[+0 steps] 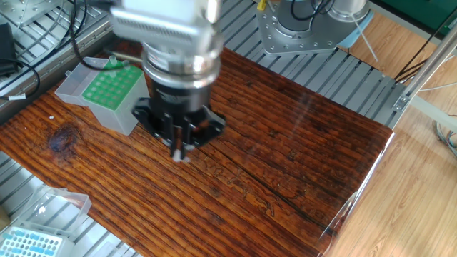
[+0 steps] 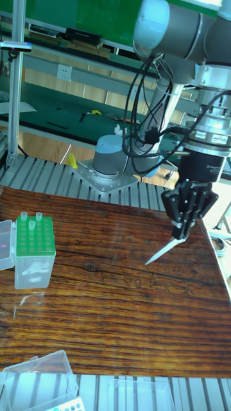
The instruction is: Insert a large pipette tip into the holder for large pipette tips
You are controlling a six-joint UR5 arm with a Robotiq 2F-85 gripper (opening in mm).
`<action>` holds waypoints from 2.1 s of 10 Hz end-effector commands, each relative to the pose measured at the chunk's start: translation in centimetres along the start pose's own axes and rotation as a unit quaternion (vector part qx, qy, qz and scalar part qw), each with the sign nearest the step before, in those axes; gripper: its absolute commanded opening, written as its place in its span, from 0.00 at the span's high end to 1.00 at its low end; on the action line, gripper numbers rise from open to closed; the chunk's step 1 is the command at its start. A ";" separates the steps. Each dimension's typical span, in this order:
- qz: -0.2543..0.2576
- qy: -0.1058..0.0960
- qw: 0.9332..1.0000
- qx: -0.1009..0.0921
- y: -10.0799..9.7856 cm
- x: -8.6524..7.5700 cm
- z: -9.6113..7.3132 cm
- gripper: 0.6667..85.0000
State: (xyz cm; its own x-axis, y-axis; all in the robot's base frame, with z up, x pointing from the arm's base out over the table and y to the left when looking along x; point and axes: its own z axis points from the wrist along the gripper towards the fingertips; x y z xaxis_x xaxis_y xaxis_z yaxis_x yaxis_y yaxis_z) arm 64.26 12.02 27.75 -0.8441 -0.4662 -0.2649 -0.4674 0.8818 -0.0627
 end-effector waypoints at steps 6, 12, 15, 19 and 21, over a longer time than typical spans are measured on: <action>0.075 0.021 0.997 -0.012 -0.6 2.4 -0.1 1.00; 0.094 -0.017 0.995 0.004 -5.5 0.2 -2.0 1.00; 0.074 -0.057 0.996 0.001 -10.6 0.7 -2.1 1.00; 0.043 -0.046 0.998 0.032 -16.5 4.2 -3.2 1.00; 0.030 -0.051 0.998 0.020 -17.6 5.9 -3.4 1.00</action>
State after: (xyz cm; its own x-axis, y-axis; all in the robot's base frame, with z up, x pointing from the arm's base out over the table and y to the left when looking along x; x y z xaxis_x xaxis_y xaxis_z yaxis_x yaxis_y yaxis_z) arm 67.54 -2.90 30.28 -0.8569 -0.3718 -0.3571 -0.3688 0.9261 -0.0792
